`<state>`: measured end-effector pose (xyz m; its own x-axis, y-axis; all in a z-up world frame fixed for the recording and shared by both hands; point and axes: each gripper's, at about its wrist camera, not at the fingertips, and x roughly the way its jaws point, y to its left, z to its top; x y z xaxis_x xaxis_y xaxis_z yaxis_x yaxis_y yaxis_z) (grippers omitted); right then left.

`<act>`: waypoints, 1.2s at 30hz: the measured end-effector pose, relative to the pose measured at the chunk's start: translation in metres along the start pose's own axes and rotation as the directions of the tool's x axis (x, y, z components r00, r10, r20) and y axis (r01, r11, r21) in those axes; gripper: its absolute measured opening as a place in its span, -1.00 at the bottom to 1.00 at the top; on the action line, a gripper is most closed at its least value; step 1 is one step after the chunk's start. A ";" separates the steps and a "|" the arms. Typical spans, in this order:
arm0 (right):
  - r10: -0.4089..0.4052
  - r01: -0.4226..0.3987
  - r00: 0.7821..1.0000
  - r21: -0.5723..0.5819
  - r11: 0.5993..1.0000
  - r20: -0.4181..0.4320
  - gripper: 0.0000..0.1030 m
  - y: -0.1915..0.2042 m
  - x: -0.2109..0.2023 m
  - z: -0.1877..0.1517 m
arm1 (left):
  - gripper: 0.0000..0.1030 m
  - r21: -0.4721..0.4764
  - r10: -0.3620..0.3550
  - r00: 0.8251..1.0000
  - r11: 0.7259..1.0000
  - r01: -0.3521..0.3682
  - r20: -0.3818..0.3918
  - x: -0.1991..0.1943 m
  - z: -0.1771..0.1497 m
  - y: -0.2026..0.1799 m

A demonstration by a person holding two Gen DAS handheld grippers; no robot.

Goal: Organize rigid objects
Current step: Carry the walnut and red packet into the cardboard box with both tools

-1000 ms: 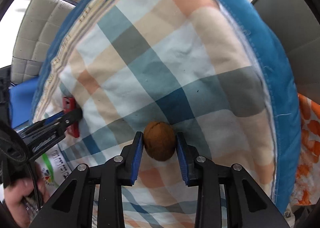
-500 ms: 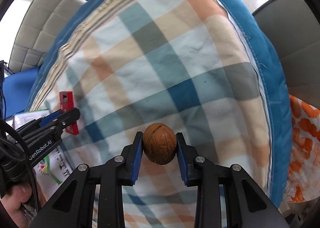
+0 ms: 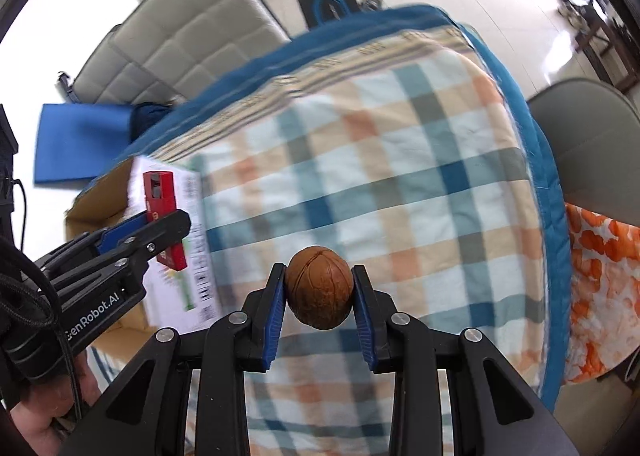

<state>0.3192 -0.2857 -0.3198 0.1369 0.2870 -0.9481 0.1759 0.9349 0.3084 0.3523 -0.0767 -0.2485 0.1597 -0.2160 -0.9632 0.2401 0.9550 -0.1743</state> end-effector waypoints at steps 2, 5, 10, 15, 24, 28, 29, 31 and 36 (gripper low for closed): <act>0.014 -0.014 1.000 -0.034 0.999 0.020 -0.34 0.025 -0.013 -0.010 | -0.39 -0.014 -0.004 1.000 1.000 0.004 0.022 -0.007 -0.006 0.018; 0.043 -0.041 0.999 -0.079 0.996 0.033 -0.34 0.062 -0.025 -0.027 | -0.39 -0.052 -0.006 0.998 0.999 0.009 0.059 -0.037 -0.029 0.050; 0.090 -0.085 0.996 -0.172 0.981 0.016 -0.34 0.142 -0.022 -0.052 | -0.39 -0.097 0.048 0.996 0.994 -0.040 0.072 -0.066 -0.069 0.112; 0.099 -0.106 0.994 -0.252 0.962 -0.041 -0.34 0.214 0.006 -0.079 | -0.39 -0.166 0.085 0.996 0.983 -0.079 0.025 -0.062 -0.106 0.176; 0.017 -0.057 0.989 -0.266 0.962 -0.149 -0.34 0.275 0.108 -0.099 | -0.39 -0.302 -0.009 0.993 0.953 -0.027 -0.115 0.002 -0.139 0.254; -0.029 -0.019 0.982 -0.248 0.969 -0.188 -0.34 0.276 0.145 -0.100 | -0.39 -0.317 -0.066 0.985 0.948 0.013 -0.159 0.030 -0.138 0.259; -0.039 -0.011 0.980 -0.249 0.968 -0.196 -0.34 0.276 0.152 -0.101 | -0.39 -0.322 -0.081 0.983 0.946 0.024 -0.165 0.036 -0.138 0.259; -0.058 0.006 0.977 -0.245 0.970 -0.205 -0.34 0.275 0.163 -0.102 | -0.39 -0.322 -0.104 0.979 0.946 0.043 -0.174 0.044 -0.135 0.258; -0.059 0.010 0.972 -0.212 0.977 -0.227 -0.34 0.265 0.175 -0.097 | -0.39 -0.325 -0.128 0.974 0.944 0.061 -0.187 0.060 -0.121 0.261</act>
<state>0.2951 0.0325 -0.4114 -0.0983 0.2713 -0.9575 -0.0335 0.9607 0.2756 0.3088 0.1838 -0.3761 -0.0543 -0.2941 -0.9542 -0.0753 0.9541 -0.2898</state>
